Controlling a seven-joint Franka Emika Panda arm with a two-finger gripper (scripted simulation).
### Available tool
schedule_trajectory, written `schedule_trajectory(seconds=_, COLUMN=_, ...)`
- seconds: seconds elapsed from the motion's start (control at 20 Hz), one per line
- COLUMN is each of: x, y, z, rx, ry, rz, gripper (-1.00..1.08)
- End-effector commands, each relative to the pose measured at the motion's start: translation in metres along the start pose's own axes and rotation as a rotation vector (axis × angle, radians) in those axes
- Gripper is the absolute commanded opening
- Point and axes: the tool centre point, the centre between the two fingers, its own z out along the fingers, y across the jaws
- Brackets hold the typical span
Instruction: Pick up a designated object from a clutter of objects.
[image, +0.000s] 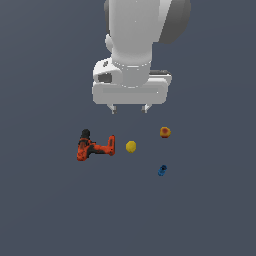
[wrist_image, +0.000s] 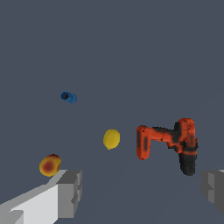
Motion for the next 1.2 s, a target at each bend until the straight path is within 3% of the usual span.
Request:
schedule_trajectory(seconds=0.0, x=0.0, y=0.0, z=0.0, rx=0.0, ry=0.0, rz=0.0, gripper=1.0)
schedule_trajectory(seconds=0.4, x=0.002, y=-0.022, z=-0.012, rx=-0.004, ry=0.012, rz=-0.068, gripper=1.0)
schedule_trajectory(seconds=0.65, x=0.002, y=-0.023, z=-0.014, rx=-0.004, ry=0.013, rz=-0.074, gripper=1.0)
schedule_trajectory(seconds=1.15, x=0.0, y=-0.048, z=0.021, rx=-0.01, ry=0.012, rz=-0.049, gripper=1.0)
